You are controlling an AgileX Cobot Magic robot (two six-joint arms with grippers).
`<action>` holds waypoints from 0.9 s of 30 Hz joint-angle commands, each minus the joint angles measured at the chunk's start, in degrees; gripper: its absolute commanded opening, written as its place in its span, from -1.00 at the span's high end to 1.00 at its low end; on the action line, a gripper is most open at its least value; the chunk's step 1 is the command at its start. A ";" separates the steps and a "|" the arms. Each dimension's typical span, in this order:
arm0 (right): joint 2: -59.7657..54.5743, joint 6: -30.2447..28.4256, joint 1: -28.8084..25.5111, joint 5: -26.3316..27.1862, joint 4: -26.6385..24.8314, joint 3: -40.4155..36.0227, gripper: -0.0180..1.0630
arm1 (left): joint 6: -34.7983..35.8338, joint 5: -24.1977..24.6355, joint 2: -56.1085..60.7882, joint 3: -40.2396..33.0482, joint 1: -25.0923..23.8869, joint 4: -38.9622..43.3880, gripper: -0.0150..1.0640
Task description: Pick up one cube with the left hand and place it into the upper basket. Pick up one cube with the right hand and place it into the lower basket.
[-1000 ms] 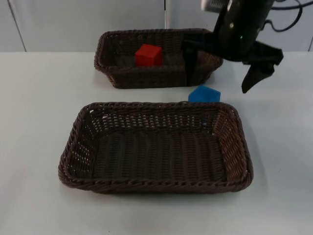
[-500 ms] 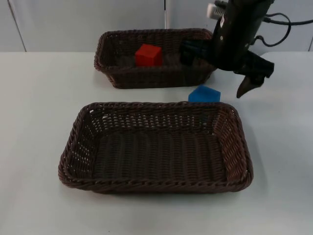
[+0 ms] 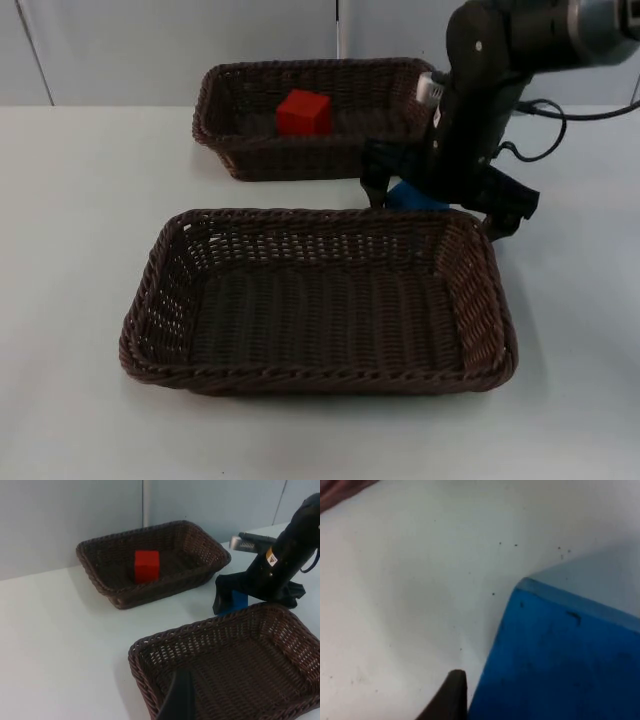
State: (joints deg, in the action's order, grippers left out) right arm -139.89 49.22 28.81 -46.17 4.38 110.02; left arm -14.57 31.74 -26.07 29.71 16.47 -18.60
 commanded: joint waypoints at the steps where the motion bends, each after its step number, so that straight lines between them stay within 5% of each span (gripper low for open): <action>1: 0.14 0.25 0.25 1.89 1.24 0.24 -0.93 | 0.13 -0.36 0.36 -0.16 0.01 0.22 -0.35; 15: 0.24 2.36 -0.39 4.25 1.75 0.24 -0.85 | 0.13 -0.48 0.36 -0.16 0.01 0.59 -0.35; 19: 0.24 2.36 -0.54 5.10 2.13 0.24 -0.45 | 0.13 -0.48 0.36 -0.16 0.01 0.59 -0.35; 22: 0.24 2.36 -0.54 5.63 2.72 0.24 0.13 | 0.13 -0.48 0.36 -0.16 0.01 0.82 -0.35; 23: 0.24 2.36 -0.54 5.63 2.72 0.24 0.13 | 0.13 -0.48 0.36 -0.16 0.01 0.82 -0.35; 26: 0.87 2.36 -0.54 6.11 3.71 0.24 0.85 | 0.13 -0.48 0.36 -0.16 0.01 0.82 -0.35; 27: 0.87 2.36 -0.54 6.11 3.71 0.24 0.85 | 0.13 -0.48 0.36 -0.16 0.01 0.82 -0.35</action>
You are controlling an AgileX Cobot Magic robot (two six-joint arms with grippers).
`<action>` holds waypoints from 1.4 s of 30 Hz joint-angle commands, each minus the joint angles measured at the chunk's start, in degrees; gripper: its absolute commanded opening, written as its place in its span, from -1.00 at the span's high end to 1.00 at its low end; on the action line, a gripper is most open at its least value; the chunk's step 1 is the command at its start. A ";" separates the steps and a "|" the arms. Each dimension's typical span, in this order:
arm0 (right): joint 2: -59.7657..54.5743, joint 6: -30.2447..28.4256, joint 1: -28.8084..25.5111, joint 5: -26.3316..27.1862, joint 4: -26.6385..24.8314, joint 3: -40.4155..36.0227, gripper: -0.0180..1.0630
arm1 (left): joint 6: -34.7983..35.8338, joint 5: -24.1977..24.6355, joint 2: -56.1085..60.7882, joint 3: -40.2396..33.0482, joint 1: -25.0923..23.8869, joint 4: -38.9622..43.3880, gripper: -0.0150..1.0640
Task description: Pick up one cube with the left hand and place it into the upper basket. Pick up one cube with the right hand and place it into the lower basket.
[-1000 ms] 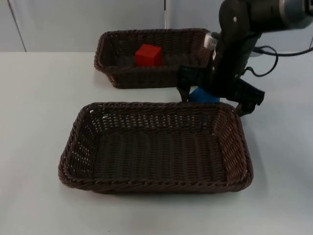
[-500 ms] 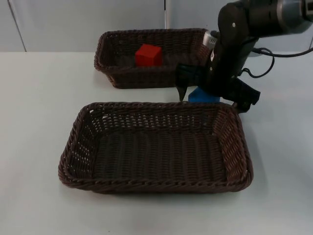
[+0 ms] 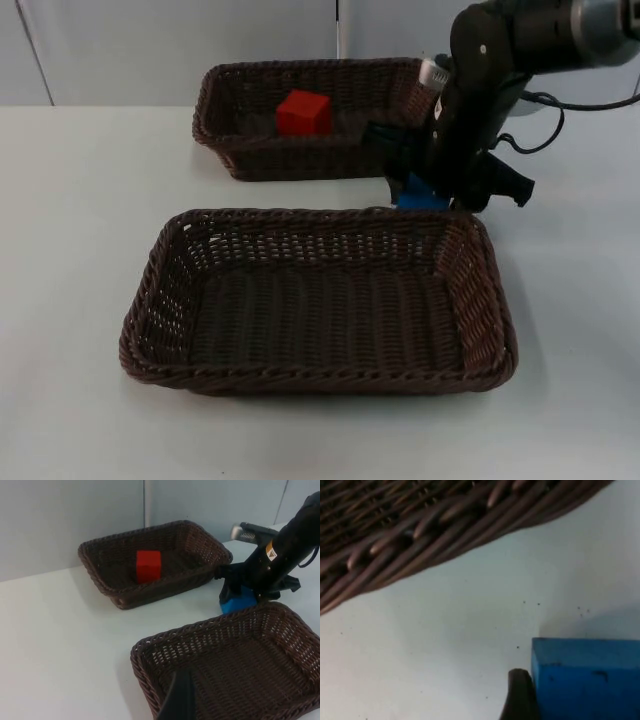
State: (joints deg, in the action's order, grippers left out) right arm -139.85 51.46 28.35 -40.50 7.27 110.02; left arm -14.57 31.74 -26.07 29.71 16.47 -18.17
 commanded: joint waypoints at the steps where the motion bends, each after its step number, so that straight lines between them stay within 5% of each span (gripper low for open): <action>1: 1.33 0.12 -0.08 0.44 1.50 0.24 0.97 | 0.13 -0.48 0.36 -0.16 0.01 0.38 -0.35; 15: 6.10 -5.18 -0.45 -9.90 6.20 0.24 0.97 | 0.13 -0.48 0.36 -0.16 0.01 0.38 -0.35; 42: 28.25 -42.17 -0.60 -27.29 4.15 0.24 0.97 | 0.13 -0.37 0.36 -0.16 0.01 0.17 -0.35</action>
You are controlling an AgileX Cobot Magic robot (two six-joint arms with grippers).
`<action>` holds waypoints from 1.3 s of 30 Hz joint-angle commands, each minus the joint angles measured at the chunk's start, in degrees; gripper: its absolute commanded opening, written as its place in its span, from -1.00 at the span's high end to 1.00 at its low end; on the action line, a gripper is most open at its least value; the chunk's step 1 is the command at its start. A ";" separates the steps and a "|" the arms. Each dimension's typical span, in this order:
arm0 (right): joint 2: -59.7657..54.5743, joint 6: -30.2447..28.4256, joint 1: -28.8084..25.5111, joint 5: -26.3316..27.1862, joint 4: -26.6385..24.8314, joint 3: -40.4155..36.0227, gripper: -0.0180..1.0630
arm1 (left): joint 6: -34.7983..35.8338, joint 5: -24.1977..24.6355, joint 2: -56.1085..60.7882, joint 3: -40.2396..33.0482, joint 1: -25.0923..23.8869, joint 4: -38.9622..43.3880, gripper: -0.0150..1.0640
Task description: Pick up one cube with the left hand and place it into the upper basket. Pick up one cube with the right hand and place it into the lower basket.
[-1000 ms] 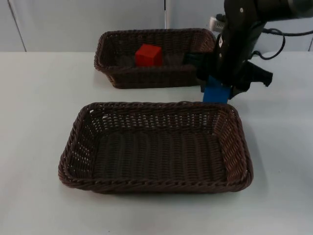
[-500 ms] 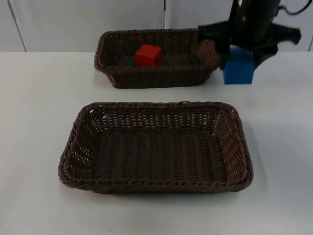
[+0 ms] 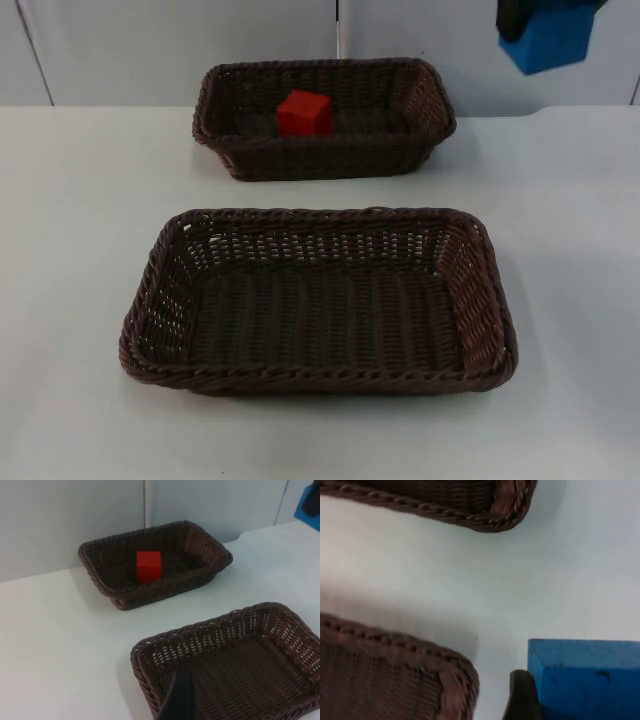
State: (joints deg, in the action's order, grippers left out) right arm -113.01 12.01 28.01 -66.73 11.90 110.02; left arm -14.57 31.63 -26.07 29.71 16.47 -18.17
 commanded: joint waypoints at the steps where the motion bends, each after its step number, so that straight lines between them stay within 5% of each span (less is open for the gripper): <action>1: 1.97 -4.46 -0.26 -1.50 -0.66 0.24 0.97 | 0.13 -0.26 0.36 -0.16 0.01 0.17 -0.35; 11: 4.78 -12.57 -0.26 -3.23 -4.63 0.24 0.97 | 0.13 -0.26 0.36 -0.16 0.01 0.84 -0.35; 18: 6.55 -12.58 0.63 -3.23 -4.53 0.24 0.97 | 0.13 -0.26 0.36 -0.16 0.01 0.84 -0.35; 39: 6.83 -12.01 16.81 -1.95 -3.01 -1.36 0.97 | 0.13 -0.26 0.36 -0.16 0.01 0.84 -0.35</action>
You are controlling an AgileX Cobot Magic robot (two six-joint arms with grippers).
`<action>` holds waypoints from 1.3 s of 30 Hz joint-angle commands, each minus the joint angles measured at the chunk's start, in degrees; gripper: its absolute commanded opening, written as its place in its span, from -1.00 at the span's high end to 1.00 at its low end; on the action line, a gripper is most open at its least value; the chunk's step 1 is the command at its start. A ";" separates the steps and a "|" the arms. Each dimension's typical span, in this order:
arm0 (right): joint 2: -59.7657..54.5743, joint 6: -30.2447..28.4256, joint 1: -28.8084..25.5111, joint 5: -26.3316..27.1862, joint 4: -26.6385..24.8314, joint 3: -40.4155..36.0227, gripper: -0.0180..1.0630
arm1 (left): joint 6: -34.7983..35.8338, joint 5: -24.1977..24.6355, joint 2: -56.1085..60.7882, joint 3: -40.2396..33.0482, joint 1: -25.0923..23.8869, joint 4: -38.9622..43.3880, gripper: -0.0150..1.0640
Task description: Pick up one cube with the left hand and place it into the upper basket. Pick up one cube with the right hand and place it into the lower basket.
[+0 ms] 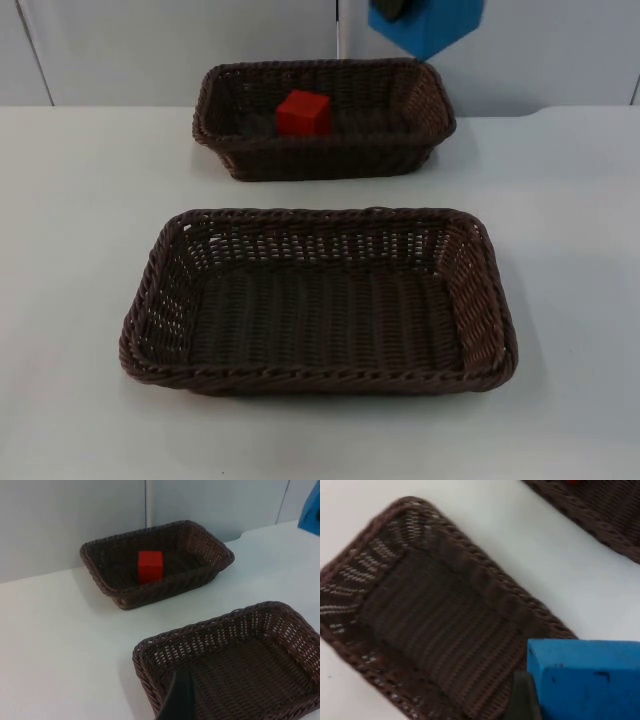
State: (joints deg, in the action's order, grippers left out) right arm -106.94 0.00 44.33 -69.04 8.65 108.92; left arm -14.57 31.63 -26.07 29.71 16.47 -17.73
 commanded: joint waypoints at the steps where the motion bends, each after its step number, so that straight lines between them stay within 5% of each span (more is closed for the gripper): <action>1: 0.75 0.00 1.66 2.07 0.24 -1.97 0.97 | 0.13 -0.26 0.36 -0.16 0.01 0.40 -0.35; 10: 0.75 0.00 2.36 12.54 -1.38 -14.83 0.97 | 0.13 -0.26 0.36 -0.16 0.01 0.24 -0.35; 31: 0.63 0.56 2.23 37.24 -4.20 -30.78 0.97 | 0.13 -0.15 0.36 -0.16 0.01 -0.31 -0.35; 39: -4.12 2.31 2.11 39.32 -4.32 -30.67 0.97 | 0.13 -0.15 0.36 -0.16 0.01 -0.45 -0.35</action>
State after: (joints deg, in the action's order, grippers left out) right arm -110.61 2.07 46.56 -30.77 4.22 78.52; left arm -14.57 31.75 -26.07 29.71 16.47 -17.73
